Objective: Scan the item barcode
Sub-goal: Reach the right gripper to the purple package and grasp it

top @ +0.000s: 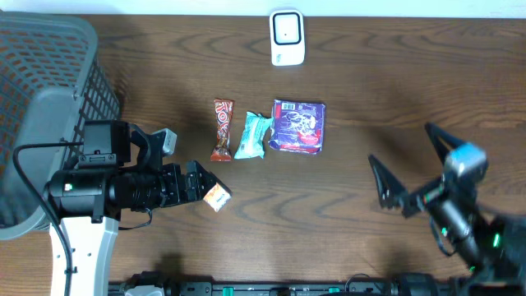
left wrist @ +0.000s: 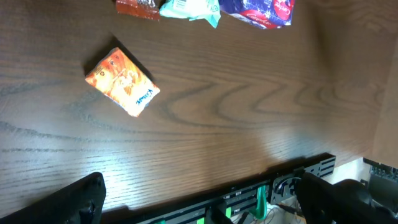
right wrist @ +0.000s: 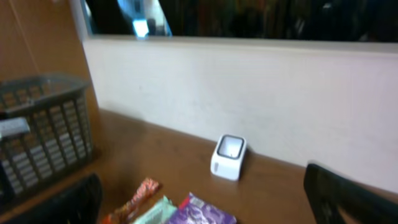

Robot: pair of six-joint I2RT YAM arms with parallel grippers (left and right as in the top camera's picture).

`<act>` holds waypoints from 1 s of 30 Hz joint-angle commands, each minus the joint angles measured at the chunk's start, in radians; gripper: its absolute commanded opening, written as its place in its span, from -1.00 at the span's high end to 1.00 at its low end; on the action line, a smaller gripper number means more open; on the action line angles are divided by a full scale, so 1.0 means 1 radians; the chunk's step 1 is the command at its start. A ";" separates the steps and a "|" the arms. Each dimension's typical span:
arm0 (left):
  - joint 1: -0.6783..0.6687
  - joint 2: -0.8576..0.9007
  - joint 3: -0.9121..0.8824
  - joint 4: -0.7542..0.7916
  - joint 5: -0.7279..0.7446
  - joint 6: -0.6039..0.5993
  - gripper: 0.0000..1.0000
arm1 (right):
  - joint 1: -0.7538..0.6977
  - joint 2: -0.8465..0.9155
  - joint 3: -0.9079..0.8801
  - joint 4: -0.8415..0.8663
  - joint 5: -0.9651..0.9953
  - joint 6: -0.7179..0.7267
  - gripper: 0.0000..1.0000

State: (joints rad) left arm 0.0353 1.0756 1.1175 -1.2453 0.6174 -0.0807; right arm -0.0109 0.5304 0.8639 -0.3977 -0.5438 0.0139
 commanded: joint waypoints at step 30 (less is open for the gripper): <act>-0.004 0.002 -0.003 0.000 -0.010 0.010 -0.96 | 0.240 1.087 0.686 -0.737 0.324 0.210 -0.99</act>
State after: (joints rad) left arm 0.0353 1.0775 1.1175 -1.2442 0.6174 -0.0807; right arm 0.2264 1.5486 1.5391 -1.1339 -0.2985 0.1753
